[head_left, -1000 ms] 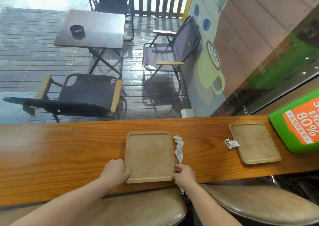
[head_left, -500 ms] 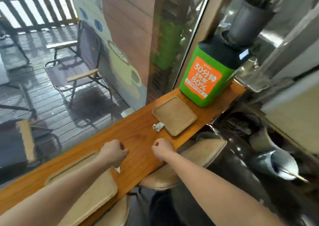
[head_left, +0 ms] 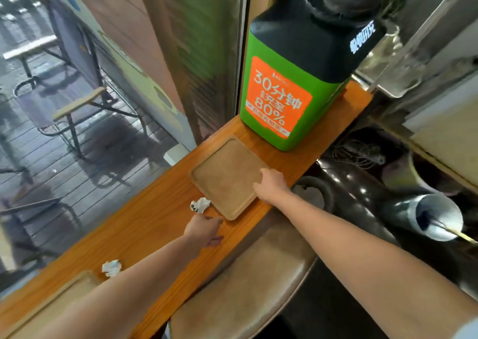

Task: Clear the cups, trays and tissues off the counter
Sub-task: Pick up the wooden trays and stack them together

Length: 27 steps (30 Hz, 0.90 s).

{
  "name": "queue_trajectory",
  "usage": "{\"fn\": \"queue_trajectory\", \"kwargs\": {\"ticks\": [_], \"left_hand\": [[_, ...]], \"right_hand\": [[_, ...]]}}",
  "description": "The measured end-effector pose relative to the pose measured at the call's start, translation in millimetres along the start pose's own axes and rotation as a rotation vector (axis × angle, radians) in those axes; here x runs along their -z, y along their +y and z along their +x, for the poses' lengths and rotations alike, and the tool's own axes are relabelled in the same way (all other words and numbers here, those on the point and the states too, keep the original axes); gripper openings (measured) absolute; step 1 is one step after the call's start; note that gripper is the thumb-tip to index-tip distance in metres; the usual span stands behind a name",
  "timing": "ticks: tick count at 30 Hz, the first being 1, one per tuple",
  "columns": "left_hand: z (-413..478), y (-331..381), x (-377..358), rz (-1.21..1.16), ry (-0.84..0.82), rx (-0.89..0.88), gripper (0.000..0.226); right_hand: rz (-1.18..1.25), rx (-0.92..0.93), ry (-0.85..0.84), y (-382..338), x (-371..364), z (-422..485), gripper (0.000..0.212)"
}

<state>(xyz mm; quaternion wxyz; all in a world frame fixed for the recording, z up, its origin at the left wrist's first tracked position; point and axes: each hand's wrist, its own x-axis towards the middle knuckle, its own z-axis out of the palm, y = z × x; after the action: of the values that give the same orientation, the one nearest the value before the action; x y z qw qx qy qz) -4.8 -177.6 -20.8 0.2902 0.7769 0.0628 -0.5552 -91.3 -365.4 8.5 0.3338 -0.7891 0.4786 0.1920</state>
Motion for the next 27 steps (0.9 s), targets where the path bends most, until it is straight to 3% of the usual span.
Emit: {"fn": "queue_trajectory", "kwargs": {"ticks": [6,14,22,24,27], "left_hand": [[30,11,-22,-0.102,0.081,-0.005,0.015],[36,8,-25,-0.314,0.073,0.045,0.042],[34,5,-29,-0.429,0.044,0.021,0.057],[30,4,-28,-0.452,0.017,0.013,0.054],[20,11,-24,-0.512,-0.074,-0.026,0.034]], "right_hand": [[0.018,-0.019,-0.067,9,0,47,0.08],[0.093,-0.127,-0.022,17,2,68,0.071],[0.229,-0.175,0.004,22,12,77,0.087],[0.226,-0.175,0.008,23,11,75,0.084],[0.205,-0.15,-0.054,24,7,70,0.077]]}}
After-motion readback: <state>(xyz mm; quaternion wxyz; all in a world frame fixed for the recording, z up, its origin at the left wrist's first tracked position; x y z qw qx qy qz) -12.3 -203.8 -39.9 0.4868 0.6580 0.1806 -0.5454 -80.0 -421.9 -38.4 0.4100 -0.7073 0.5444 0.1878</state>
